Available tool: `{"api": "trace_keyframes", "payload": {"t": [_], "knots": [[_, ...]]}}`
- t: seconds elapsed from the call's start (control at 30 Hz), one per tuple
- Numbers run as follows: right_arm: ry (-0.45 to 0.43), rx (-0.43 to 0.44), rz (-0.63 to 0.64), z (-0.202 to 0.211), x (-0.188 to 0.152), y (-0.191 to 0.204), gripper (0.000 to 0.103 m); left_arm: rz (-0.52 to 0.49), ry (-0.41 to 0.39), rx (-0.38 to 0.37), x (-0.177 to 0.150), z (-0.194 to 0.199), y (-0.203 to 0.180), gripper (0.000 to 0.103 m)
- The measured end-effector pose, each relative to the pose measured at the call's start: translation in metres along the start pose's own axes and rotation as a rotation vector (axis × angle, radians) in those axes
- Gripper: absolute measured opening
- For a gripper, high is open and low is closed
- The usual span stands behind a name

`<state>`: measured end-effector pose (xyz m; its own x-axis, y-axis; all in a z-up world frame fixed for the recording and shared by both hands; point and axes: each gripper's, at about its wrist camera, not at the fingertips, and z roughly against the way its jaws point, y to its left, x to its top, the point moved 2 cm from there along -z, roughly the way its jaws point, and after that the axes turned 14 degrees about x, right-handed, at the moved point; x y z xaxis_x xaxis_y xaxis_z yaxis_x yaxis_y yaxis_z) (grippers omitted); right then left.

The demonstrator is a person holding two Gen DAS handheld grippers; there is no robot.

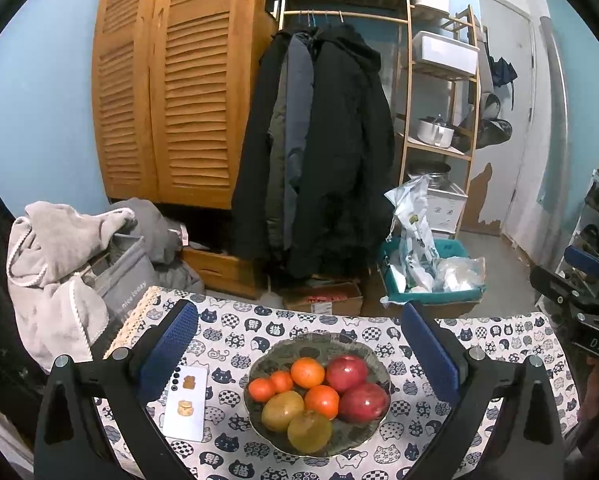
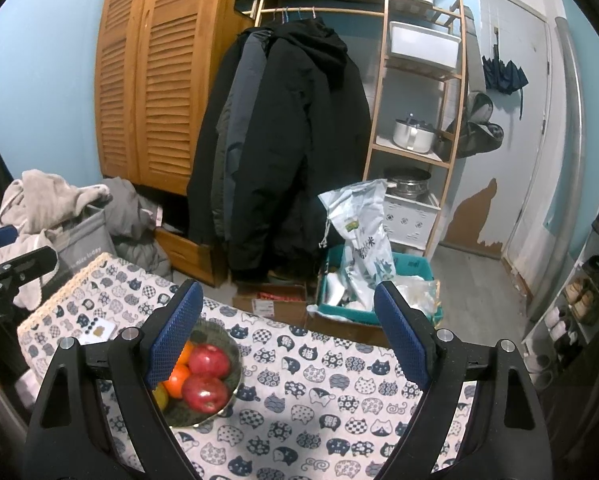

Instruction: Organize fruits

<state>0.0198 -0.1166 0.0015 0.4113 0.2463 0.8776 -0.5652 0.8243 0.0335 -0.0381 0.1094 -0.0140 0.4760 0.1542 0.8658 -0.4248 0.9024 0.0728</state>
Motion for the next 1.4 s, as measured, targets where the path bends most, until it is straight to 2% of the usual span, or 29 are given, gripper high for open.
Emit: {"api": "trace_keyframes", "payload": {"t": [0.57, 0.77, 0.97, 1.4], "knots": [[-0.002, -0.001, 0.002, 0.0003, 0.0006, 0.0018, 0.086, -0.004, 0.000, 0.006, 0.0009, 0.0012, 0.0022, 0.102], [-0.001, -0.002, 0.003, 0.0002, 0.0006, 0.0021, 0.086, -0.006, 0.007, 0.037, 0.0036, 0.0003, 0.0083, 0.102], [-0.003, -0.002, 0.005, 0.0002, 0.0008, 0.0024, 0.086, -0.017, -0.013, 0.037, 0.0048, 0.0036, 0.0100, 0.102], [-0.002, -0.005, 0.008, 0.0010, 0.0022, 0.0016, 0.086, -0.015, -0.001, 0.038, 0.0063, 0.0017, 0.0060, 0.102]]}}
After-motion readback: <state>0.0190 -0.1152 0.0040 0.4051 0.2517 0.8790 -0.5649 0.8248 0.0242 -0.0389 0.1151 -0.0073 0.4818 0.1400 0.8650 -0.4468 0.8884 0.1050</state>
